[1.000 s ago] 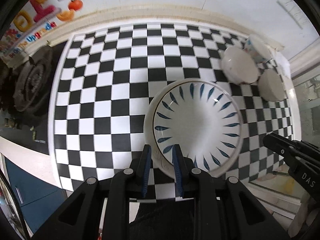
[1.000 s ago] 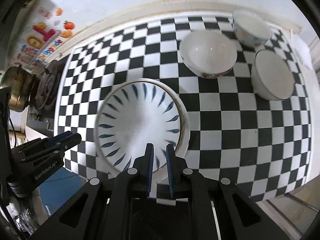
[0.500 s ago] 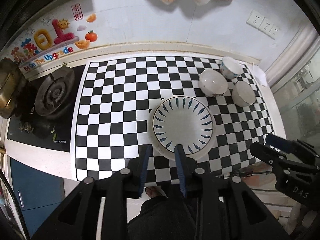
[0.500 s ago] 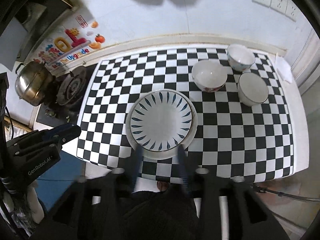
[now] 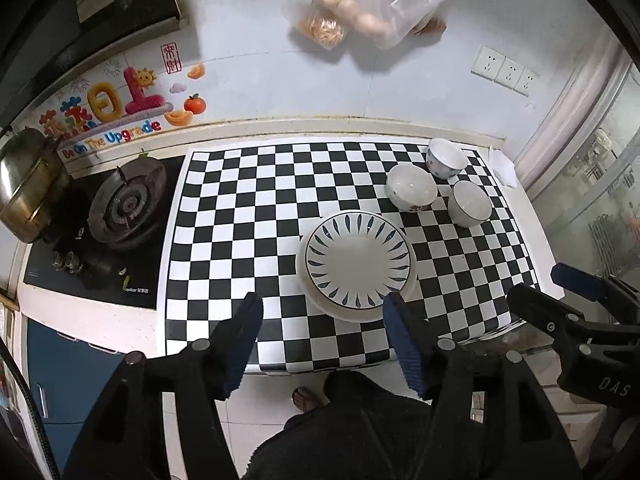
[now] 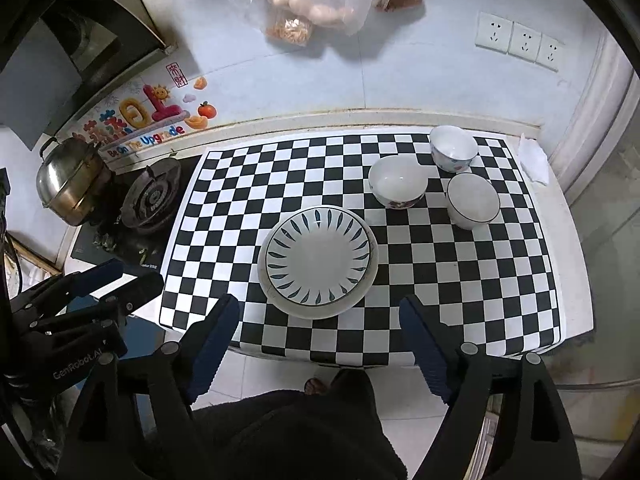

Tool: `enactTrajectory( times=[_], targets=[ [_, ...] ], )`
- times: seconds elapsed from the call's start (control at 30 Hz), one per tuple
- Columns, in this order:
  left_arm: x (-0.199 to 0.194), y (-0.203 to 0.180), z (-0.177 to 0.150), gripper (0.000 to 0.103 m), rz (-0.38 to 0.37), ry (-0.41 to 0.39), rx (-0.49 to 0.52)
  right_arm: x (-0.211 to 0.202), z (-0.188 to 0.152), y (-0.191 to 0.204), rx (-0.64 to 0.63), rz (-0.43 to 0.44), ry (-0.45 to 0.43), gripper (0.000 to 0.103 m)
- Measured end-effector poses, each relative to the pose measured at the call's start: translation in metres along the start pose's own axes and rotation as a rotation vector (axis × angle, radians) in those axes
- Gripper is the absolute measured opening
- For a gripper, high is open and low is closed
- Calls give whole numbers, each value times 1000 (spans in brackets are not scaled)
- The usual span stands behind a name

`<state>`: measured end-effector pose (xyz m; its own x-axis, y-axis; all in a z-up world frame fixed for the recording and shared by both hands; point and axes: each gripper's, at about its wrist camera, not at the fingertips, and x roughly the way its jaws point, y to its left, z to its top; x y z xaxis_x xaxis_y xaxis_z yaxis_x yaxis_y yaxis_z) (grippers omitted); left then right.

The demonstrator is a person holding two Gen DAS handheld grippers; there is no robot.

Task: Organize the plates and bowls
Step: 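Raise both grippers away from the plate stack, then grasp the rim of the black-rimmed white bowl with both grippers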

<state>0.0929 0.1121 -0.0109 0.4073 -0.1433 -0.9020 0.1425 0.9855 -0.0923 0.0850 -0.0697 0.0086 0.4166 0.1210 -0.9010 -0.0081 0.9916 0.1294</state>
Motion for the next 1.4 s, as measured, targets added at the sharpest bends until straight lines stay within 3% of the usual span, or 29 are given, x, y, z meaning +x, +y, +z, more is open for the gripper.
enactTrajectory(
  times=[0.5, 0.73, 0.93, 1.23, 1.4],
  targets=[
    [-19, -5, -9, 60, -17, -40, -12, -28, -14, -2, 14, -19, -37, 86],
    [4, -15, 7, 60, -33, -29, -23, -18, -10, -36, 97, 0, -37, 87],
    [64, -21, 56, 60, -38, 26, -84, 26, 28, -93, 212, 59, -18, 87],
    [210, -48, 154, 60, -107, 245, -174, 167, 122, -201, 312, 117, 130, 86],
    [303, -78, 196, 58, -87, 360, -150, 266, 171, -238, 282, 129, 277, 71]
  ],
)
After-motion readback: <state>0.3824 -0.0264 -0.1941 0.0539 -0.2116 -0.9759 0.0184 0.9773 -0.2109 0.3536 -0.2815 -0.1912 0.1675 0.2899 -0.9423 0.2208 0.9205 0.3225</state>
